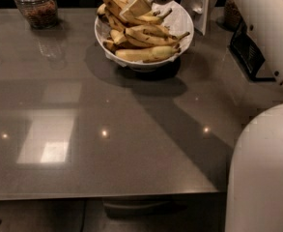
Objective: Pick banana from white bowl
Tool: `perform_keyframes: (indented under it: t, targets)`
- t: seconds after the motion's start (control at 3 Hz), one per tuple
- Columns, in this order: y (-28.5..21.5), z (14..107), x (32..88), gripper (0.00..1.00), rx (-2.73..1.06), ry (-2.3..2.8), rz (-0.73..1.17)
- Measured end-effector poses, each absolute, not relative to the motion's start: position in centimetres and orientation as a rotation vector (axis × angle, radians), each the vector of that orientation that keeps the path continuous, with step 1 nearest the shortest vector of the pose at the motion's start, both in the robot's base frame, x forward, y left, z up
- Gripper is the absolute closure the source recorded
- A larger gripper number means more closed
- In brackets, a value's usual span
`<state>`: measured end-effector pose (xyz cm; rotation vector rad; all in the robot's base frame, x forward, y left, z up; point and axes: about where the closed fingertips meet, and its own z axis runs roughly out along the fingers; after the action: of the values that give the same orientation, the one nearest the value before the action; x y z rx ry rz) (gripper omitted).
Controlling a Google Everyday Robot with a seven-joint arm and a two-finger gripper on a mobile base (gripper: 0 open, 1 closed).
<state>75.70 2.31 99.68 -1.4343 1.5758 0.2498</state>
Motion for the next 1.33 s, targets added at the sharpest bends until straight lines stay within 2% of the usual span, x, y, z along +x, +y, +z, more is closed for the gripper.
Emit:
perform_keyframes:
  t: [0.67,1.0,1.33]
  targets:
    - [4.0,97.1,77.1,0.43,-1.469,1.612,0.296]
    - [4.2,96.5,77.7,0.54,-1.472,1.624,0.301]
    - [4.2,96.1,78.2,0.72,-1.472,1.636,0.298]
